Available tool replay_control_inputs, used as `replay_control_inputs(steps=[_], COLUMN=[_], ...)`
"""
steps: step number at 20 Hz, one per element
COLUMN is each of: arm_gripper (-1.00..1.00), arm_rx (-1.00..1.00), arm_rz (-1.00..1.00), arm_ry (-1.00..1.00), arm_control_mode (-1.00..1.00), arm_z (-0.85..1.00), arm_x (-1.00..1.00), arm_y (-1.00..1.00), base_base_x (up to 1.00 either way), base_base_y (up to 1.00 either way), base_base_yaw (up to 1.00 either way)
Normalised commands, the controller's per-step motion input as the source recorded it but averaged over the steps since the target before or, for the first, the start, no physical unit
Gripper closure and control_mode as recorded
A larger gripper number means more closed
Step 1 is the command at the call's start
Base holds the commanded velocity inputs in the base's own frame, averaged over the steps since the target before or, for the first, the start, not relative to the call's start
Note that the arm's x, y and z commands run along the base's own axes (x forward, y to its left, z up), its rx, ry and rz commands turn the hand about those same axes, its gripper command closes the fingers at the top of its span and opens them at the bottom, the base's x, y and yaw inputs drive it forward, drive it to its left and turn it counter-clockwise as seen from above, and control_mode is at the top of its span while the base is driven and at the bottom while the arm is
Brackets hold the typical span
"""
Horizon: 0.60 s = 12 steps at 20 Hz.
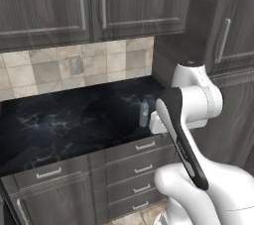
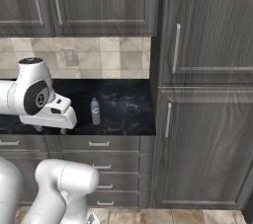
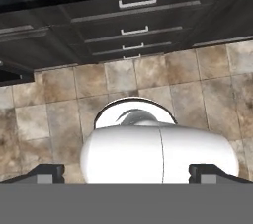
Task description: Move the drinks to the dining counter.
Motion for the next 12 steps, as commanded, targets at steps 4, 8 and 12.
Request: replay_control_inputs(steps=[4, 8, 12], arm_gripper=[-1.00, -1.00, -1.00], arm_rx=[0.00, 0.00, 0.00], arm_rz=[0.00, 0.00, 0.00], arm_ry=[0.00, 0.00, -0.02], arm_control_mode=[-1.00, -1.00, -1.00], arm_z=[0.00, 0.00, 0.00], arm_x=[0.12, 0.21, 0.35], arm_y=[-0.10, -0.17, -0.13], base_base_x=[0.00, 0.00, 0.00], base_base_y=[0.00, 0.00, 0.00], base_base_yaw=[0.00, 0.00, 0.00])
